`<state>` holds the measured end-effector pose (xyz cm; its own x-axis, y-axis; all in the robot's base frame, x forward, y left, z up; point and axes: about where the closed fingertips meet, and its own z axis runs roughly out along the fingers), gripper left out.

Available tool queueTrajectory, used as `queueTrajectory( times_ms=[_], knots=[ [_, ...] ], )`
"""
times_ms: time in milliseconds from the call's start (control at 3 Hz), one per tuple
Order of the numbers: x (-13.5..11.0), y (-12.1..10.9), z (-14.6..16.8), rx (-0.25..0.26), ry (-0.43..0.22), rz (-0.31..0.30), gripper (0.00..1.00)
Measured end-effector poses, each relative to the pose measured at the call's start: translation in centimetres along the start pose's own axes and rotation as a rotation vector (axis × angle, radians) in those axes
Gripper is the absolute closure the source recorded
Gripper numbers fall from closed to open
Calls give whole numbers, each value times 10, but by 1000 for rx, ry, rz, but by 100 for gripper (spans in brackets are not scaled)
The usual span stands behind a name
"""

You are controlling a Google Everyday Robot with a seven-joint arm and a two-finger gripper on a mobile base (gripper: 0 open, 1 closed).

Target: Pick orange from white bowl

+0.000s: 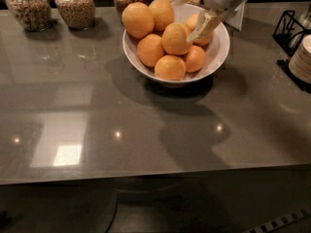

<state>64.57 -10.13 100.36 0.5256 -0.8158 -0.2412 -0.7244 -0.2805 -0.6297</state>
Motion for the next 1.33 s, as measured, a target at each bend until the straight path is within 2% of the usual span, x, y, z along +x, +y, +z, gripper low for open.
queueTrajectory(
  times_ms=[333,667,1333],
  knots=[
    [1,2,20,-57,-5,-22,27],
    [5,5,37,-107,-5,-38,29],
    [19,4,62,-166,9,-40,31]
  ],
)
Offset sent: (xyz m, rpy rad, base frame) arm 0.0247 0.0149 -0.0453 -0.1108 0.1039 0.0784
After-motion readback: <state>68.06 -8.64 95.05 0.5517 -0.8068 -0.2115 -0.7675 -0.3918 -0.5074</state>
